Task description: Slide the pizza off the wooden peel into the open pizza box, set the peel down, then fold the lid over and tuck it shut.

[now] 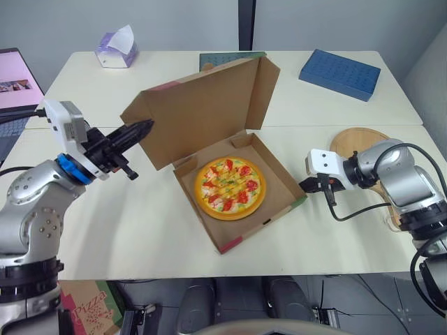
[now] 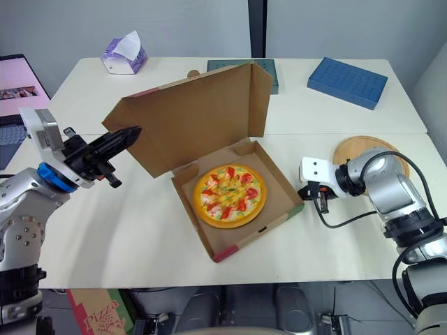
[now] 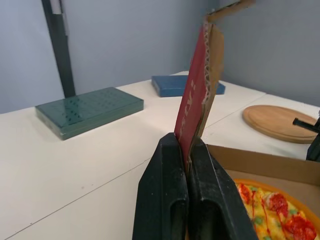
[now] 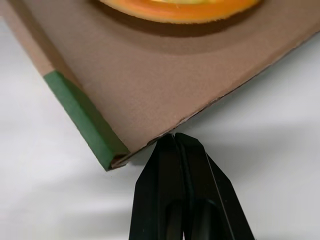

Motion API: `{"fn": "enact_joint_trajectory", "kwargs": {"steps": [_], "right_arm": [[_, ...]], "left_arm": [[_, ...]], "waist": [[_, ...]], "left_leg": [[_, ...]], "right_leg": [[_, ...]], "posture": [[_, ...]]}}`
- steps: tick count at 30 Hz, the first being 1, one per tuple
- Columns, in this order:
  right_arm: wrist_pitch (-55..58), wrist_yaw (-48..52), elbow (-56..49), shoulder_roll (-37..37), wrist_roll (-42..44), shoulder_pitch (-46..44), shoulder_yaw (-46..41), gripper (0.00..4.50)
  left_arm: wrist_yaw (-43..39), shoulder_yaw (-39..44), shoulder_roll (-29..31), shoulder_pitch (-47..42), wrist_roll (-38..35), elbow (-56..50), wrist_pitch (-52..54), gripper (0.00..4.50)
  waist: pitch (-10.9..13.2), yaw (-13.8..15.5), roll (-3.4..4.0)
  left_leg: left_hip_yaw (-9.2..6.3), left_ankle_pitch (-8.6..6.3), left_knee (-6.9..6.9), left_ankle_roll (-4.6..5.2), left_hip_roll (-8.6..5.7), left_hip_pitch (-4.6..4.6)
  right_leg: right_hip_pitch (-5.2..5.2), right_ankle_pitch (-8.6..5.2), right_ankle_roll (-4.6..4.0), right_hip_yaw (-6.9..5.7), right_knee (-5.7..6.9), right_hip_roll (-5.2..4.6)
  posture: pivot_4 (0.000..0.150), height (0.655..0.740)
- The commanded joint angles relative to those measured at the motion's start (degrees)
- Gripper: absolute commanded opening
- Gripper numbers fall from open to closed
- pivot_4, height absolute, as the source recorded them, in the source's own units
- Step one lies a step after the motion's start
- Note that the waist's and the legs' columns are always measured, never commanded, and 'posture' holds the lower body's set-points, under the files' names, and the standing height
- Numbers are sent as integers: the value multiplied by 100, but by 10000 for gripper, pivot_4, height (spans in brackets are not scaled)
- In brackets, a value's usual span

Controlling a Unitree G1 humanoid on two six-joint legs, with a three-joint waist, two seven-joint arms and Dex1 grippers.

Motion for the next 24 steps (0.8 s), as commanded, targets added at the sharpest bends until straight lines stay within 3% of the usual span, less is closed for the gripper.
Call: {"fn": "enact_joint_trajectory", "kwargs": {"steps": [1, 11, 16, 20, 24], "right_arm": [[491, -72, -699, -85, 331, 123, -246, 484], [1293, -711, -1679, 234, 851, 757, -238, 484], [876, -1242, -1579, 344, 734, 825, -450, 484], [803, -1738, -1227, 539, 1073, 665, -1148, 484], [1179, -2599, -956, 1180, 1578, 214, -1980, 12446]], "left_arm": [[-574, 93, 188, -354, -38, 428, 38, 0], [-1602, -169, 513, -1187, 179, 1469, 486, 0], [-1844, -243, 526, -1450, 392, 1794, 464, 0], [-1921, -215, 472, -1565, 503, 1893, 384, 0], [-1925, -168, 435, -1638, 601, 1995, 295, 0]], "waist": [[0, -1, 0], [1, -7, -6], [1, -17, -6], [1, -4, -7], [2, -13, -8]], "left_leg": [[1, 0, 0, 0, 0, 0], [-4, 0, -3, 0, 1, 0], [-1, 0, -3, 0, 4, 0], [-2, 0, -3, -1, 3, -1], [-2, 2, -3, -1, 3, 0]], "right_leg": [[0, 0, 0, 1, 0, 0], [-2, -1, 1, -6, 2, 1], [-3, -1, 1, -4, 2, 2], [-2, 0, 1, -4, 1, 1], [-4, 0, 0, -4, 8, 2]], "posture": [[1500, 7400], [1500, 7400], [1500, 7400], [1500, 7400], [1500, 7400]]}}
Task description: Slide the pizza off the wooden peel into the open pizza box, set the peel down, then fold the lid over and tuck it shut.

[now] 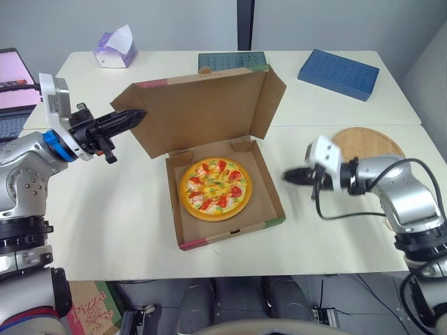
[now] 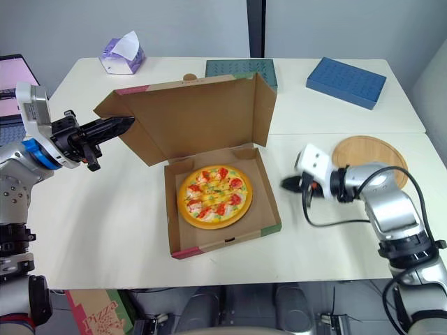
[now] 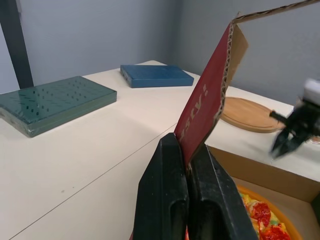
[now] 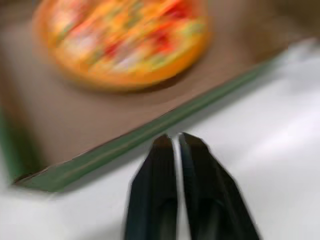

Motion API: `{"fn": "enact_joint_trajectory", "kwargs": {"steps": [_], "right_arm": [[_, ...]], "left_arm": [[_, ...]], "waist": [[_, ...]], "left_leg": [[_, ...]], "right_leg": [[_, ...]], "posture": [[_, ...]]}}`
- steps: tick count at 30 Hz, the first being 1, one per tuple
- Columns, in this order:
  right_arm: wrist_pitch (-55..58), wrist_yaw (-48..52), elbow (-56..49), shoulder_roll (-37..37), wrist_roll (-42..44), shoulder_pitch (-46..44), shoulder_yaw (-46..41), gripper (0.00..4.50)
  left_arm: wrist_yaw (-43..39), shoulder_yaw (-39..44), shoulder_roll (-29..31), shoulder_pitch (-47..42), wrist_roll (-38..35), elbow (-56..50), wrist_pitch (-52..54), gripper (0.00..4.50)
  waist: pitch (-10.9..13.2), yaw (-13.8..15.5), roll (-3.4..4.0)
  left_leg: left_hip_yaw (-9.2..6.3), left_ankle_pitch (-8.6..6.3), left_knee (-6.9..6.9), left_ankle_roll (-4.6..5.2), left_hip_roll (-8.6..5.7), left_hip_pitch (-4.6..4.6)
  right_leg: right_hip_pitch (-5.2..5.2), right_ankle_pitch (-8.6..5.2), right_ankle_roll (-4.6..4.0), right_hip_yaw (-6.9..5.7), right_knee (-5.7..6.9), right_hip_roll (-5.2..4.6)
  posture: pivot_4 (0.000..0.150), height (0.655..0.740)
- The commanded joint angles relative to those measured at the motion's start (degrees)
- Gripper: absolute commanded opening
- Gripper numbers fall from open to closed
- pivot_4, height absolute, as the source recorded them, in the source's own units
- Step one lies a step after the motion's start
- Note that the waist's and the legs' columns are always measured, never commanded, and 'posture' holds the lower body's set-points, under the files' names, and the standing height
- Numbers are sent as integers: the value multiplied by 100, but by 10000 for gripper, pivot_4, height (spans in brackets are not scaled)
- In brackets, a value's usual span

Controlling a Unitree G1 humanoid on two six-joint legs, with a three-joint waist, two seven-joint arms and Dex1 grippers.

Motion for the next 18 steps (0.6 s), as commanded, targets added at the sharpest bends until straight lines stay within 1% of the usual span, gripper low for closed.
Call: {"fn": "enact_joint_trajectory", "kwargs": {"steps": [1, 6, 8, 10, 14, 16, 17, 18], "right_arm": [[302, -702, -20, 398, 486, -450, -694, 15979], [667, -1529, 152, 965, 604, -998, -787, 33910], [922, -1727, 63, 1191, 740, -1193, -725, 40772], [1116, -1912, 22, 1388, 826, -1357, -706, 40772], [1169, -2327, 294, 1674, 802, -1633, -716, 40772], [1146, -2468, 413, 1764, 771, -1700, -689, 36933], [1140, -2506, 447, 1782, 766, -1718, -674, 34376], [1127, -2542, 471, 1797, 757, -1725, -651, 30898]], "left_arm": [[-92, 89, 12, -156, 91, 45, -151, 0], [-147, 62, -13, -255, 224, 204, -236, 0], [-167, 54, -30, -288, 286, 254, -294, 0], [-194, 48, -38, -315, 335, 299, -340, 0], [-187, 74, -62, -360, 397, 370, -363, 0], [-153, 87, -70, -374, 411, 391, -343, 0], [-144, 88, -74, -385, 417, 401, -342, 0], [-140, 88, -77, -393, 419, 403, -337, 0]], "waist": [[0, 2, 0], [0, 1, 0], [0, 0, 0], [0, -3, 1], [0, -35, 0], [0, -33, 0], [0, -33, 0], [0, -33, 0]], "left_leg": [[-2, 0, 0, 0, 0, 0], [-4, 0, -4, 0, 0, -1], [-4, 0, -6, 0, -1, -1], [-4, 0, -8, 0, -1, -1], [-4, 0, -10, 0, -1, -1], [-5, 0, -10, 1, -1, -1], [-5, 0, -10, 1, -1, -1], [-5, 0, -10, 1, -1, -1]], "right_leg": [[0, 0, 0, -1, 1, 0], [0, 0, 0, -2, 1, 0], [-2, 0, 0, -2, 3, 0], [-4, 0, 0, -2, 6, 0], [-5, 0, -1, -2, 6, 0], [-5, 0, -1, -2, 6, 0], [-5, 0, -1, -2, 6, 0], [-5, 1, -1, -2, 6, 0]], "posture": [[1500, 7400], [1500, 7400], [1500, 7400], [1500, 7400], [1500, 7400], [1500, 7400], [1500, 7400], [1500, 7400]]}}
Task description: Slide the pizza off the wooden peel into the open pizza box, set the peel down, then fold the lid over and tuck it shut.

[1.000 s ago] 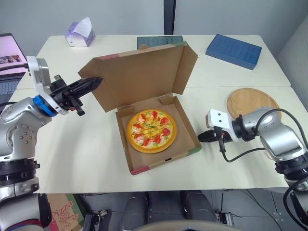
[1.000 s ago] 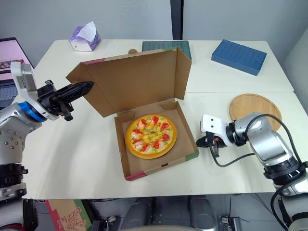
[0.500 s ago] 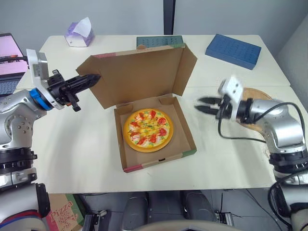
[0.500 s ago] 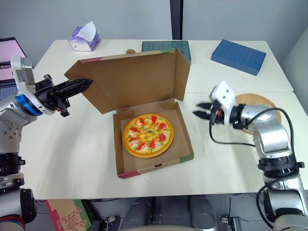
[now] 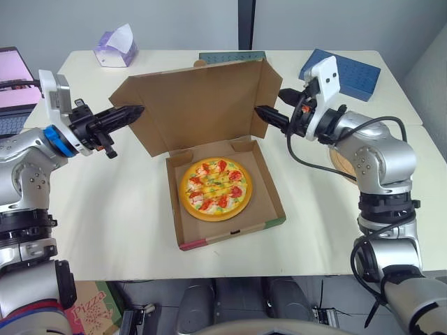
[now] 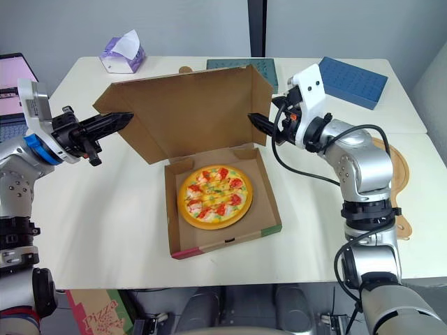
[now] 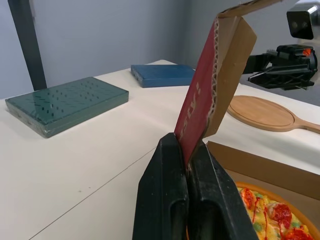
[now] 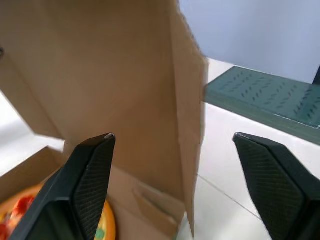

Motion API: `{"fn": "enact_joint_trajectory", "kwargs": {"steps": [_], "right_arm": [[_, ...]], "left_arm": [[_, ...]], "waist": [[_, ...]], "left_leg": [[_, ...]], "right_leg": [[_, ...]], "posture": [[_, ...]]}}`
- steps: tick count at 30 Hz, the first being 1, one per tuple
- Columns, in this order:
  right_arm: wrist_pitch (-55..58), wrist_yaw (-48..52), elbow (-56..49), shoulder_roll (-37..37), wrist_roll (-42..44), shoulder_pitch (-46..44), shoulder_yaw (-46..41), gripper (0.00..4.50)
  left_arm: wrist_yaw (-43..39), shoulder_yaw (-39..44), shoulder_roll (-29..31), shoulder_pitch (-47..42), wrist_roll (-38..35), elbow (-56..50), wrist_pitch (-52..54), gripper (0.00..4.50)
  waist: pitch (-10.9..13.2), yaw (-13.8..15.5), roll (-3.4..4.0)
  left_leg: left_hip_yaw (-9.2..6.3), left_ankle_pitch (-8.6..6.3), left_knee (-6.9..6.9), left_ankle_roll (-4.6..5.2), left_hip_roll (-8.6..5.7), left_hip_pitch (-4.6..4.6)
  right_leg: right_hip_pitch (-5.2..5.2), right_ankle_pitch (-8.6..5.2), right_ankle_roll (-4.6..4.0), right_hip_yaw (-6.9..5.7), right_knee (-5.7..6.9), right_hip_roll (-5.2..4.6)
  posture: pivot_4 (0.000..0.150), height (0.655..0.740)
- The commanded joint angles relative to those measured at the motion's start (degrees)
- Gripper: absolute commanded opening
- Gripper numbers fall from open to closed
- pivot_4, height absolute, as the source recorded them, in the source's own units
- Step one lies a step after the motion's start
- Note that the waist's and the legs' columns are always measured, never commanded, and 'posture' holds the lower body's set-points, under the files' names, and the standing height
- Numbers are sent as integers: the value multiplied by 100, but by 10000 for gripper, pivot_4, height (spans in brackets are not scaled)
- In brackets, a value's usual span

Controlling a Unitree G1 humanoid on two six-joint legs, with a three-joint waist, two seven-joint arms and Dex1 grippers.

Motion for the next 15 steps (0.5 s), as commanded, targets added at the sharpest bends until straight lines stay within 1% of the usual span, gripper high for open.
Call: {"fn": "enact_joint_trajectory", "kwargs": {"steps": [1, 8, 11, 15], "right_arm": [[-81, -170, -6, 37, 16, -134, 11, 27249], [-177, -394, 12, 46, -18, -126, 112, 1227], [-182, -503, -59, 5, -41, -96, 88, 563], [-75, -591, -512, -291, -74, 131, 24, 563]], "left_arm": [[-2, 99, 12, -130, 26, -17, -64, 0], [80, 123, -9, -115, -11, -140, 38, 0], [250, 62, -72, -175, 46, -159, 88, 0], [598, -240, -417, -527, 279, -173, -1, 0]], "waist": [[0, -4, 0], [0, -22, 0], [0, -21, 0], [0, 57, -1]], "left_leg": [[0, 0, 0, 0, 0, 0], [0, 0, -2, 0, 0, 0], [-1, 0, -2, 0, 0, 0], [-3, 0, -1, 0, -2, -2]], "right_leg": [[0, 0, 0, 0, 0, 0], [-2, 0, 0, 0, 4, 0], [-2, 0, 0, 0, 4, 0], [-1, 0, 0, -2, 2, 0]], "posture": [[1500, 7400], [1500, 7400], [1500, 7400], [1500, 7400]]}}
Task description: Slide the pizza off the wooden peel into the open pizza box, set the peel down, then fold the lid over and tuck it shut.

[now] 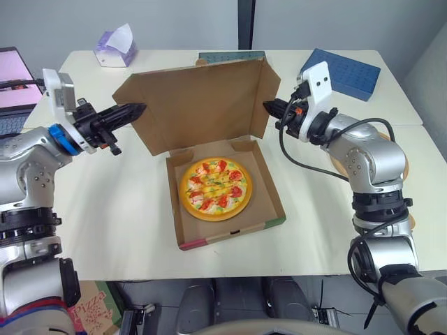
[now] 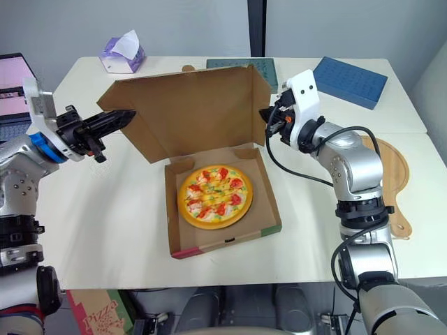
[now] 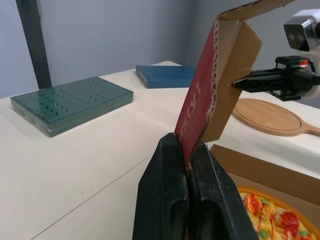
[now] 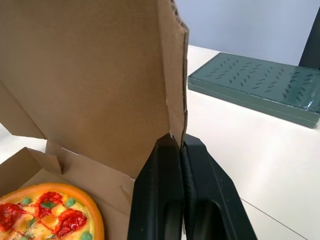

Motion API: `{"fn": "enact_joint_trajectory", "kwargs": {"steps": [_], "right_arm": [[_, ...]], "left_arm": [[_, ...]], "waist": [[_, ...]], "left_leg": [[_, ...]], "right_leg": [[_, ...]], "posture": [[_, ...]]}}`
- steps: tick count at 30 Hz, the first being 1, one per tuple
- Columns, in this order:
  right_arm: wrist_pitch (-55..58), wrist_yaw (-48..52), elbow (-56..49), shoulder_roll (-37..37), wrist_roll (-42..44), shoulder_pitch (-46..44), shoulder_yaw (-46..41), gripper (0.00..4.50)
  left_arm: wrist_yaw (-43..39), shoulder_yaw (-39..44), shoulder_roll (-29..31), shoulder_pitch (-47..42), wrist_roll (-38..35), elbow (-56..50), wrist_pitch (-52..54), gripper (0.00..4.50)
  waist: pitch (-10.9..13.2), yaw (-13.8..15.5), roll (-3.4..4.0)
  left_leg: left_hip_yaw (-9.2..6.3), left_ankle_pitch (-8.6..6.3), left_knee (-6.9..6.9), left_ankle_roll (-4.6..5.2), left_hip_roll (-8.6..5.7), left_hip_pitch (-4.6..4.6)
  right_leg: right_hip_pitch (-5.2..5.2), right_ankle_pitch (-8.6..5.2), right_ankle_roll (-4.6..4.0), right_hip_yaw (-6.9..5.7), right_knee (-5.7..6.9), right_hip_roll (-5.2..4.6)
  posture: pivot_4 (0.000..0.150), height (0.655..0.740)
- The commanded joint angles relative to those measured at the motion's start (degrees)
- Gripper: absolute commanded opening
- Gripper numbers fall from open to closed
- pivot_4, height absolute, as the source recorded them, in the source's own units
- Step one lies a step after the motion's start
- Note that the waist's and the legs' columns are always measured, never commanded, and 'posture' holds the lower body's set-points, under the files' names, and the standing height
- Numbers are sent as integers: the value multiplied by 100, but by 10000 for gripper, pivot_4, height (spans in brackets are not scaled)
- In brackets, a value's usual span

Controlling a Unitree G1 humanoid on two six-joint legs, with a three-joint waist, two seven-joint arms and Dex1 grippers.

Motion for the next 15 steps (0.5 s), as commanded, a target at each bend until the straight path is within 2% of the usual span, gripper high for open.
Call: {"fn": "enact_joint_trajectory", "kwargs": {"steps": [1, 10, 15], "right_arm": [[5, -125, -665, -307, -40, 130, -201, 563], [622, -683, -1949, -841, -31, 657, -487, 563], [895, -955, -2497, -900, -54, 844, -510, 563]], "left_arm": [[230, -220, -224, -409, 189, -159, -84, 0], [385, -822, -947, -1188, 588, -47, -59, 0], [718, -939, -1227, -1227, 677, -394, 130, 0]], "waist": [[-1, 44, -1], [0, 22, -2], [0, -25, -1]], "left_leg": [[-1, 0, 0, 0, -1, -2], [-1, 0, 0, 0, -3, -5], [-1, 0, 0, 0, -3, -4]], "right_leg": [[0, 0, 0, -1, -1, 0], [-1, 0, 1, 0, -1, -1], [-2, 0, 1, 2, 0, 0]], "posture": [[1500, 7400], [1500, 7400], [1500, 7400]]}}
